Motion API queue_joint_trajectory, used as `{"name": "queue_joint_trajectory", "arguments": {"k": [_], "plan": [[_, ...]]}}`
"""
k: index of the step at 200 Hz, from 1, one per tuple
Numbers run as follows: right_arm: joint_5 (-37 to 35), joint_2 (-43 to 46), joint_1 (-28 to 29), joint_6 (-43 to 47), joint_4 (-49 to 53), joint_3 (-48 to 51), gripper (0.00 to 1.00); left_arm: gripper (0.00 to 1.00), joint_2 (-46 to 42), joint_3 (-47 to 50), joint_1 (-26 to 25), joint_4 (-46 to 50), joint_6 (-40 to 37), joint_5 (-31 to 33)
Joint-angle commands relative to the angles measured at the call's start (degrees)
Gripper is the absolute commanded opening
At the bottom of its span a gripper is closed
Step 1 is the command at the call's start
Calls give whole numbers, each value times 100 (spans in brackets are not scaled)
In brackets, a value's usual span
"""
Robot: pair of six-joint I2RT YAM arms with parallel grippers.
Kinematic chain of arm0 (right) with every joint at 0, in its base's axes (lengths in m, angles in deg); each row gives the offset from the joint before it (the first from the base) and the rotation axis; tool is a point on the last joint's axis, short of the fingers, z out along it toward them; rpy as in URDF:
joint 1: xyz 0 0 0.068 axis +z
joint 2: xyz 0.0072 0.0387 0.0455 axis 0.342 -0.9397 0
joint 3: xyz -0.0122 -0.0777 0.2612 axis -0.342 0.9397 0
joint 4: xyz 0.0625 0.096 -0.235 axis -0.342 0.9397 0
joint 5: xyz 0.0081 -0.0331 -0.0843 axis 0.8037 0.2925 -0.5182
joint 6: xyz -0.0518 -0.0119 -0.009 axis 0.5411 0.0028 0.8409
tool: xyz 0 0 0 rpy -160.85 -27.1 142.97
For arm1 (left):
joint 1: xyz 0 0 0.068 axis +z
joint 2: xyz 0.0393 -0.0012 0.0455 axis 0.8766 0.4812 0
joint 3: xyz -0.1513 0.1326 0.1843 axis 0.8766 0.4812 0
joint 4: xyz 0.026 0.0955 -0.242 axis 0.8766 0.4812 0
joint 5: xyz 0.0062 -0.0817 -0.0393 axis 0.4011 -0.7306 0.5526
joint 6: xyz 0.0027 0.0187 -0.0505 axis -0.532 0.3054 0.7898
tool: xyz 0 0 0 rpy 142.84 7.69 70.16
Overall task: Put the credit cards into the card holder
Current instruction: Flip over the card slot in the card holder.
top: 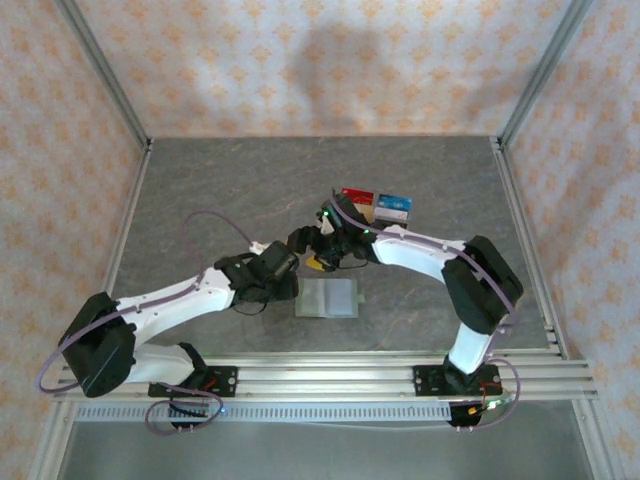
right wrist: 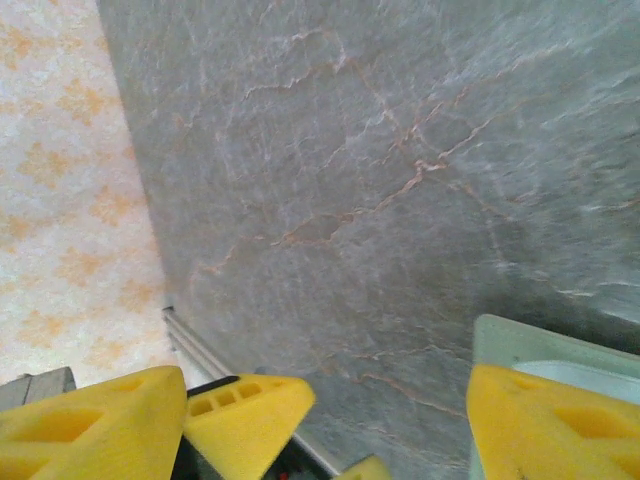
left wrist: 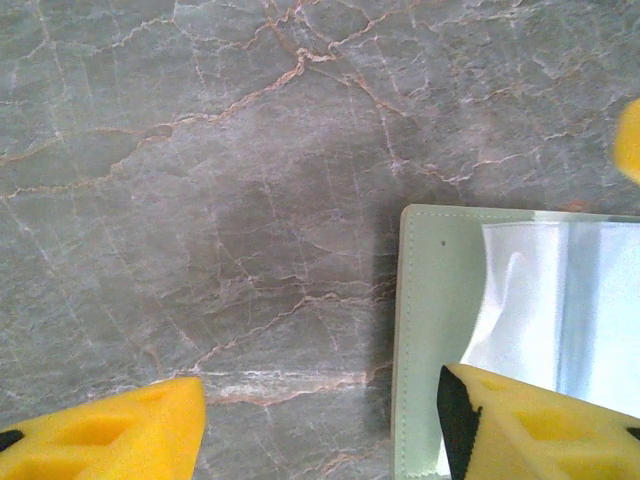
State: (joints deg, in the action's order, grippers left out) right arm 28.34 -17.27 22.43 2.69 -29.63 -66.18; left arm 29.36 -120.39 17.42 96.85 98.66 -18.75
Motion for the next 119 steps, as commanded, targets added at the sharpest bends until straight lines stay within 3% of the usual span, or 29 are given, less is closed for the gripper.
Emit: {"name": "queue_joint_trajectory", "arguments": {"k": [1, 73, 119], "plan": [[-905, 507, -61, 704, 1276, -162, 71, 66, 6, -50, -87, 246, -315, -56], [-1257, 979, -236, 636, 1410, 1122, 24, 63, 1271, -906, -233, 79, -817, -35], [-1602, 1125, -234, 646, 1480, 1737, 19, 60, 1827, -1053, -225, 46, -908, 160]]}}
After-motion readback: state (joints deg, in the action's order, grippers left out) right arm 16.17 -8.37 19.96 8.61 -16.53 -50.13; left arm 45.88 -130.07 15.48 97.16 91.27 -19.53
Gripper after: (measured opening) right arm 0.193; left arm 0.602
